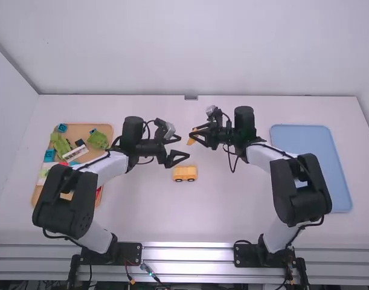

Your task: Assemble lego blocks to make yellow taxi

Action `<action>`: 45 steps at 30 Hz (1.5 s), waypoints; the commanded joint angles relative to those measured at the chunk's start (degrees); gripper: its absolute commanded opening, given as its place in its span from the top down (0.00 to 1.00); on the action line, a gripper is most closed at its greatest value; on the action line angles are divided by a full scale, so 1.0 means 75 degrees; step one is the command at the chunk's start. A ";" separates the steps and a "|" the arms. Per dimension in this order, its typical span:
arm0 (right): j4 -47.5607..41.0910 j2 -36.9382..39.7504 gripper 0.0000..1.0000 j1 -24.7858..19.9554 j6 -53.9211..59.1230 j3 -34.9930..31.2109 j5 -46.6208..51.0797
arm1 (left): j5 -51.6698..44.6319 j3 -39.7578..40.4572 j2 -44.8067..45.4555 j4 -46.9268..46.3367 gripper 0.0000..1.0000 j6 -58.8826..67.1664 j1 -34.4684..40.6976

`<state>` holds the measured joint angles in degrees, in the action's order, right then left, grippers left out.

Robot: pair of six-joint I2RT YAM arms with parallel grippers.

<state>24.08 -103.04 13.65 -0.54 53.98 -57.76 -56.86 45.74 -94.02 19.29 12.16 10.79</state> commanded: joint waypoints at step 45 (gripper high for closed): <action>-1.0666 -0.2664 0.94 0.2066 0.7187 0.4001 0.8457 | 0.1711 0.1964 -0.0009 -0.4403 0.01 0.3433 -0.0574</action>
<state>-56.01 -122.15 29.23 52.49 83.79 5.17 -44.03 59.57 -94.04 -13.50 37.19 6.74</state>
